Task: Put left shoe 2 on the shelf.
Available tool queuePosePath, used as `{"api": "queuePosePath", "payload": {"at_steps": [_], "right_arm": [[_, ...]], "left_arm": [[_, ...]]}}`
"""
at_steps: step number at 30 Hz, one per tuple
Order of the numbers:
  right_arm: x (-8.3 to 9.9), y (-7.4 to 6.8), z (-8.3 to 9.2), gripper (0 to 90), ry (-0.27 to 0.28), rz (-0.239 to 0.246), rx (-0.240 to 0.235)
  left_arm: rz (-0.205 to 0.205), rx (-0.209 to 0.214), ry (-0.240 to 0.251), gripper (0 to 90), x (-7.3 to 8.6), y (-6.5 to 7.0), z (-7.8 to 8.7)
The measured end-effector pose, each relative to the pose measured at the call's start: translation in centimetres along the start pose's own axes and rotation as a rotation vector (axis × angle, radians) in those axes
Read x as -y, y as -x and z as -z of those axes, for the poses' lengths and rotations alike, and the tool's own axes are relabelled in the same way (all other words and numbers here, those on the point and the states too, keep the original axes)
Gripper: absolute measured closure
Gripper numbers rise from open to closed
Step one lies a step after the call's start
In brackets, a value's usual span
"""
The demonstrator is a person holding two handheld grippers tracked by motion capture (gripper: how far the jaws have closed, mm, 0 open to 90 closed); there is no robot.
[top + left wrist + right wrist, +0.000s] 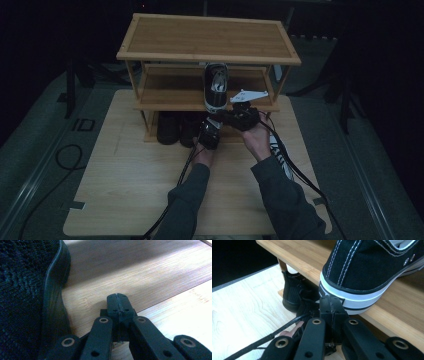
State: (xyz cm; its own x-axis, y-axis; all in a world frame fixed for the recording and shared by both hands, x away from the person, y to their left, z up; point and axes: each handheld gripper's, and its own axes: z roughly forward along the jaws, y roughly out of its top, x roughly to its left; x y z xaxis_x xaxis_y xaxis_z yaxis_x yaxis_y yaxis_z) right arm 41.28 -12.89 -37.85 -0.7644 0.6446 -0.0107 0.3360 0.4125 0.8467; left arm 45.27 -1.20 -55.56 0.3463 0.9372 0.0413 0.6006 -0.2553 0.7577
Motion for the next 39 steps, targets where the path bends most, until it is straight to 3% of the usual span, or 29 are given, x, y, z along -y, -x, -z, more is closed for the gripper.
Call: {"api": "queuePosePath", "payload": {"at_steps": [3, 25, 28, 30, 35, 39], "right_arm": [[-0.1, 0.2, -0.2, 90.0, -0.001, -0.008, -0.009], [-0.5, 0.8, -1.0, 90.0, -0.021, -0.002, 0.051], [-0.5, 0.8, -0.7, 90.0, -0.033, -0.009, 0.057], [-0.4, 1.0, -0.2, 87.5, -0.031, -0.016, 0.035], [-0.3, 0.8, 1.1, 80.8, -0.062, 0.025, 0.035], [0.2, 0.7, 2.4, 73.7, -0.095, 0.046, 0.009]], "left_arm": [[0.001, 0.000, 0.002, 90.0, 0.0, 0.0, 0.0], [0.011, 0.004, 0.007, 90.0, 0.1, 0.0, 0.0], [0.014, 0.007, 0.014, 90.0, 0.2, 0.0, 0.0], [0.013, 0.008, 0.015, 90.0, 0.2, -0.1, 0.0], [0.018, 0.008, 0.015, 90.0, 0.2, -0.1, 0.0], [0.021, 0.017, 0.018, 90.0, 0.3, -0.2, 0.0]]}}
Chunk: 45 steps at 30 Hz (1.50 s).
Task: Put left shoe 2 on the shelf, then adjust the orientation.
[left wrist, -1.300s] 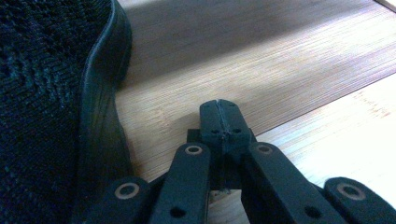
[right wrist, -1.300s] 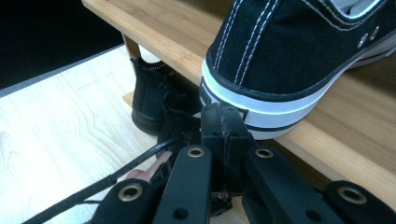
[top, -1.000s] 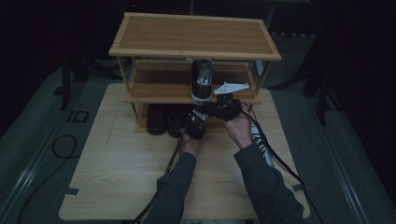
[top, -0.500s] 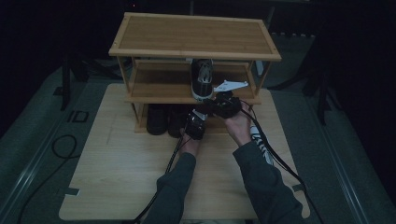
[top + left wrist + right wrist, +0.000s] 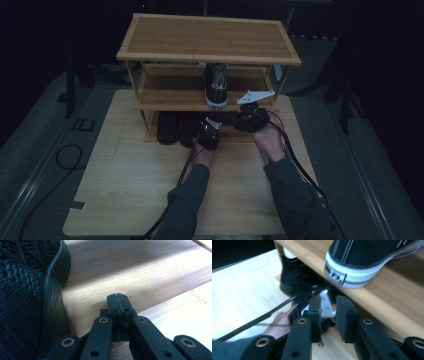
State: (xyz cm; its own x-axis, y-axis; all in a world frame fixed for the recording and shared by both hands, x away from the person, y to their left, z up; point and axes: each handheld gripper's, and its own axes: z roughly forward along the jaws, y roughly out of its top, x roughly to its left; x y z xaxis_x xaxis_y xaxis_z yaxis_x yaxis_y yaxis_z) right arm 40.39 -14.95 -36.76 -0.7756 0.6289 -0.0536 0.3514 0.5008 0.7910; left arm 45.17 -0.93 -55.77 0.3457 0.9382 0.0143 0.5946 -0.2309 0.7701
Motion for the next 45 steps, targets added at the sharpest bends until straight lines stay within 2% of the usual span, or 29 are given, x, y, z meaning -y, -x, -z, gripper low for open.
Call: {"api": "queuePosePath", "payload": {"at_steps": [2, 4, 8, 10, 15, 16, 26, 33, 34, 38, 45], "right_arm": [[0.5, -0.1, 0.7, 70.9, -0.004, -0.002, -0.013], [1.5, 0.1, 1.5, 67.7, -0.025, 0.007, -0.001], [2.2, 0.4, 2.0, 65.5, -0.033, -0.003, 0.004], [3.2, 1.0, 2.5, 63.2, -0.045, -0.031, -0.016], [4.3, 1.5, 2.8, 61.8, -0.056, -0.046, -0.010], [4.8, 1.7, 2.9, 61.0, -0.061, -0.061, -0.011], [5.8, 1.9, 3.6, 58.4, -0.071, -0.069, -0.008], [7.0, 2.6, 4.6, 56.7, -0.076, -0.092, 0.016], [7.5, 3.1, 4.8, 56.7, -0.079, -0.104, 0.026], [8.1, 3.7, 5.1, 56.7, -0.085, -0.122, 0.041], [10.5, 5.1, 5.3, 59.1, -0.126, -0.158, 0.113]], "left_arm": [[0.000, -0.002, 0.003, 90.0, 0.0, 0.0, 0.0], [0.001, -0.002, 0.004, 90.0, 0.1, 0.0, 0.0], [0.003, -0.003, 0.004, 89.8, 0.1, 0.0, 0.0], [0.003, -0.008, 0.004, 89.8, 0.0, 0.1, 0.0], [0.002, -0.007, 0.005, 89.7, 0.1, 0.1, 0.0], [0.002, -0.010, 0.005, 89.5, 0.1, 0.1, 0.0], [0.002, -0.013, 0.004, 89.1, 0.1, 0.0, 0.0], [0.003, -0.015, 0.003, 88.5, 0.1, 0.0, 0.0], [0.003, -0.015, 0.003, 88.5, 0.1, 0.0, 0.0], [0.003, -0.015, 0.003, 88.3, 0.1, 0.0, 0.0], [0.005, -0.014, 0.003, 88.2, 0.1, 0.0, 0.0]]}}
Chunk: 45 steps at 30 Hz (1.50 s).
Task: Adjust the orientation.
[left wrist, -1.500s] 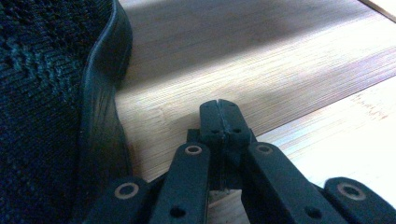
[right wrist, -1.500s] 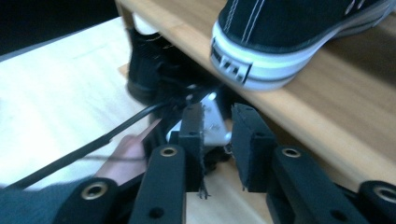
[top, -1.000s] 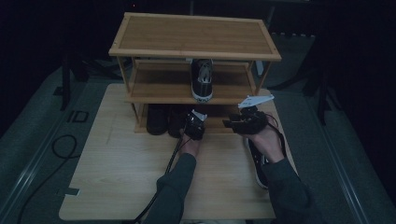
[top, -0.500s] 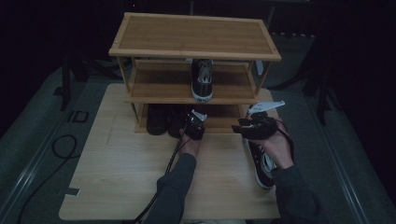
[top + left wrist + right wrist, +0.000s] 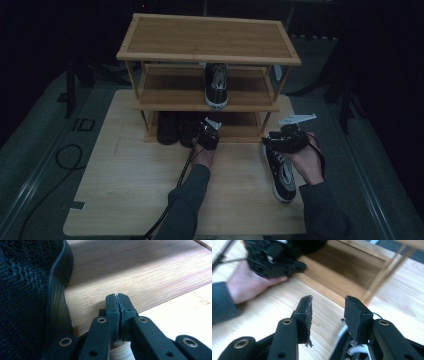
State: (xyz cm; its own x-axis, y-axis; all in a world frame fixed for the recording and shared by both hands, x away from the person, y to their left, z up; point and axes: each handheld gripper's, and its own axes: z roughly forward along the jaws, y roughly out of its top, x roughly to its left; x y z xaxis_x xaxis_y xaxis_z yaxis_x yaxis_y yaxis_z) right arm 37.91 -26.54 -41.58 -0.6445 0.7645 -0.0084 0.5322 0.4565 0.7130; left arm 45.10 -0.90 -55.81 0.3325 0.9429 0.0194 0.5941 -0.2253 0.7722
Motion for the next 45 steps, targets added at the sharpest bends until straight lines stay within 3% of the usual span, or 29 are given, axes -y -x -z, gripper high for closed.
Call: {"api": "queuePosePath", "payload": {"at_steps": [12, 15, 22, 29, 45], "right_arm": [[2.8, 2.1, -1.1, 83.6, -0.080, -0.050, 0.098], [3.7, 3.2, -1.6, 89.7, -0.101, -0.071, 0.140], [5.7, 5.5, -3.2, 90.0, -0.153, -0.125, 0.215], [7.9, 6.7, -4.0, 90.0, -0.189, -0.173, 0.257], [10.6, 6.9, -4.8, 90.0, -0.264, -0.182, 0.259]], "left_arm": [[0.002, 0.001, 0.000, 88.2, 0.0, 0.0, 0.0], [0.003, 0.001, 0.001, 88.2, 0.0, 0.0, 0.0], [0.003, 0.001, 0.000, 88.3, 0.0, 0.0, 0.0], [0.003, 0.000, 0.000, 88.3, 0.0, 0.0, 0.0], [0.001, 0.000, -0.001, 88.3, 0.0, 0.0, 0.0]]}}
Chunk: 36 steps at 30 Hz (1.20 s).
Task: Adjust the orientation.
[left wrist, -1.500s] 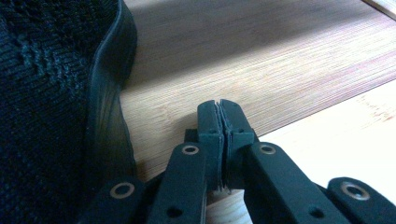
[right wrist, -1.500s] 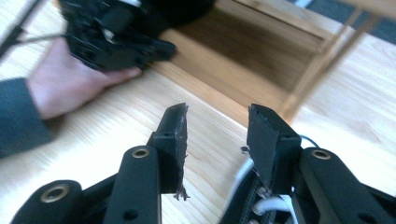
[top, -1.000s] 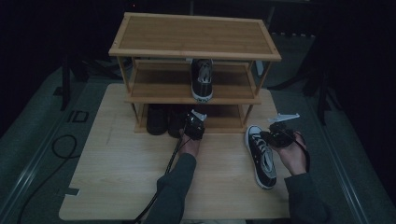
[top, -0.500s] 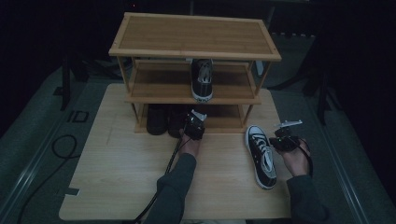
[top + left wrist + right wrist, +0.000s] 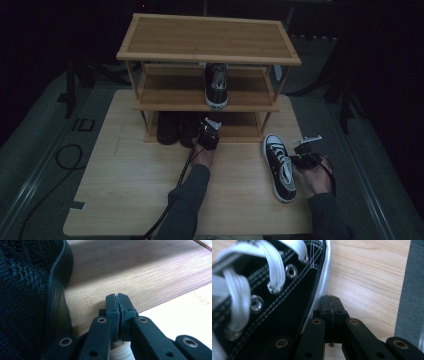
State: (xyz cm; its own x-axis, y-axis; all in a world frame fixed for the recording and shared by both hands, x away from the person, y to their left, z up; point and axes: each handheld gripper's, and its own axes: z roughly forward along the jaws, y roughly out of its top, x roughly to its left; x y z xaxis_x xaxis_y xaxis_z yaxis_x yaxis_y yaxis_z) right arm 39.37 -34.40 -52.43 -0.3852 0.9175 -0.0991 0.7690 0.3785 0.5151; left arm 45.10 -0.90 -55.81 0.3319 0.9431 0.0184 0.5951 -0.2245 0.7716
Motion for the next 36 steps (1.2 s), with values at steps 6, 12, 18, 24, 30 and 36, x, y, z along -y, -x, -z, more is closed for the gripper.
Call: {"api": "queuePosePath", "payload": {"at_steps": [6, 12, 18, 24, 30, 36], "right_arm": [[0.8, 0.2, -0.3, 90.0, 0.007, -0.041, -0.035], [1.3, 0.0, 0.0, 90.0, 0.012, -0.032, -0.037], [1.2, -0.6, -0.1, 90.0, 0.023, -0.040, -0.063], [0.7, -1.8, -0.3, 90.0, 0.040, -0.033, -0.058], [0.0, -2.4, -0.6, 90.0, 0.041, -0.007, -0.081], [-0.8, -3.0, -0.9, 90.0, 0.051, 0.008, -0.100]], "left_arm": [[-0.001, 0.000, 0.000, 88.3, 0.0, 0.0, 0.0], [-0.002, -0.001, 0.001, 88.3, 0.0, 0.0, 0.0], [-0.002, -0.001, 0.001, 88.3, 0.0, 0.0, 0.0], [-0.002, -0.001, 0.001, 88.3, 0.0, 0.0, 0.0], [-0.003, -0.001, 0.001, 88.3, 0.0, 0.0, 0.0], [-0.002, 0.000, 0.000, 88.3, 0.0, 0.0, 0.0]]}}
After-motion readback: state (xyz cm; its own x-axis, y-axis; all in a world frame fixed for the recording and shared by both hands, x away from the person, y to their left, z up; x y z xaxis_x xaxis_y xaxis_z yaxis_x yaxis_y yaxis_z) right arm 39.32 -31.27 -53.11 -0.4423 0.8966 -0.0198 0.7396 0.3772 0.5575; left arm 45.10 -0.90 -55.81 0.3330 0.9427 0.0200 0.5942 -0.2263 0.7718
